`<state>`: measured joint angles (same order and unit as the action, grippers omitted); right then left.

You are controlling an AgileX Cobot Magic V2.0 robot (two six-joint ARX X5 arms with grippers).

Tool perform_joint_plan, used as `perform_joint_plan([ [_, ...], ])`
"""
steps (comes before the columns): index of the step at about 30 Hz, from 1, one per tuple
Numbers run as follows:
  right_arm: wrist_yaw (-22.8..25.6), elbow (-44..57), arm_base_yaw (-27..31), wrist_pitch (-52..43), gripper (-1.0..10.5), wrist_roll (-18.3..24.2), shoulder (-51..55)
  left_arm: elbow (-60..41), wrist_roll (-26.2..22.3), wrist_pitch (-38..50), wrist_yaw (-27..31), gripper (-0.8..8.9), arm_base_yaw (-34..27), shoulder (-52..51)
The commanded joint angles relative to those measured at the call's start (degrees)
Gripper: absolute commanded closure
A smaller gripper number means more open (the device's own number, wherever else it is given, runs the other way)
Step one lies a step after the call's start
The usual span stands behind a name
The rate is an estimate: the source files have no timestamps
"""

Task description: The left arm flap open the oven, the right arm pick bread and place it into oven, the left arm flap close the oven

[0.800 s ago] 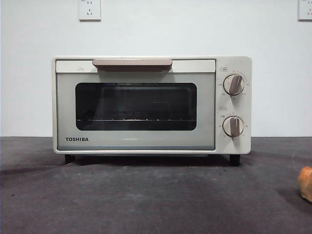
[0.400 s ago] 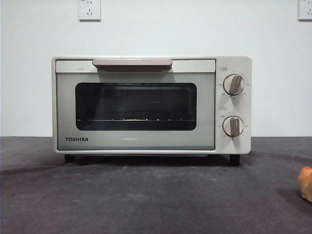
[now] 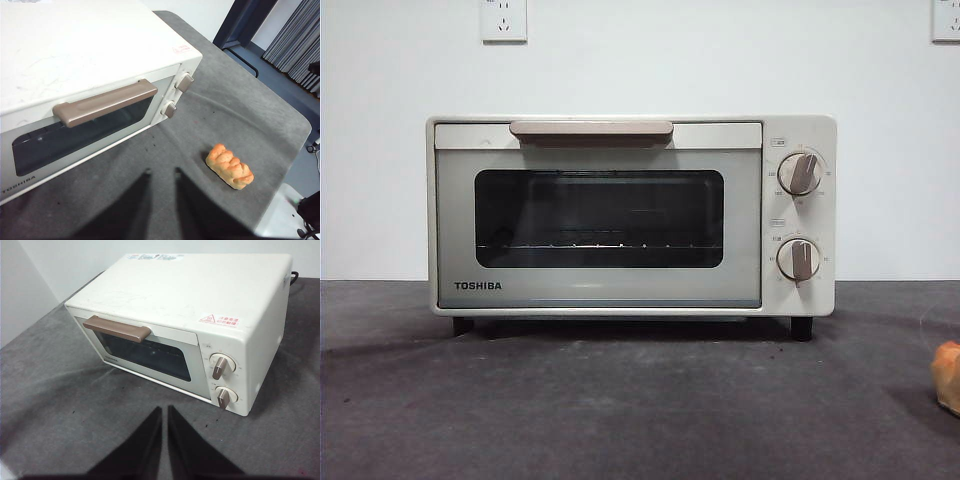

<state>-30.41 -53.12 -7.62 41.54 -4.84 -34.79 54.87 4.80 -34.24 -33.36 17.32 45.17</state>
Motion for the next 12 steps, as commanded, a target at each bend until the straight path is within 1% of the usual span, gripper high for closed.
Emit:
perform_joint_plan([
  [1,0.44,-1.11,-0.24,-0.35,7.7,0.33,-0.28,1.11,-1.18,1.09,-0.09,4.91,0.22,0.39],
  [3,0.48,-1.11,-0.24,-0.37,6.5,0.31,-0.28,1.11,-1.18,1.16,-0.07,3.71,0.22,0.39],
  [4,0.48,-1.11,-0.24,-0.37,6.0,0.28,-0.28,1.11,-1.16,1.18,-0.07,3.41,0.22,0.39],
  [6,0.48,-1.11,-0.24,-0.37,4.9,-0.37,-0.31,1.11,-1.18,1.25,-0.07,3.11,0.22,0.39],
  [7,0.48,-1.11,-0.24,-0.37,4.5,-0.85,-0.31,1.11,-1.16,1.25,-0.07,3.12,0.22,0.39],
  [9,0.46,-1.11,-0.24,-0.37,4.1,-1.36,-0.31,1.11,-1.16,1.25,-0.07,3.12,0.22,0.39],
  [12,0.44,-1.11,-0.24,-0.37,4.1,-2.32,-0.31,1.11,-1.16,1.25,-0.07,3.12,0.22,0.39],
])
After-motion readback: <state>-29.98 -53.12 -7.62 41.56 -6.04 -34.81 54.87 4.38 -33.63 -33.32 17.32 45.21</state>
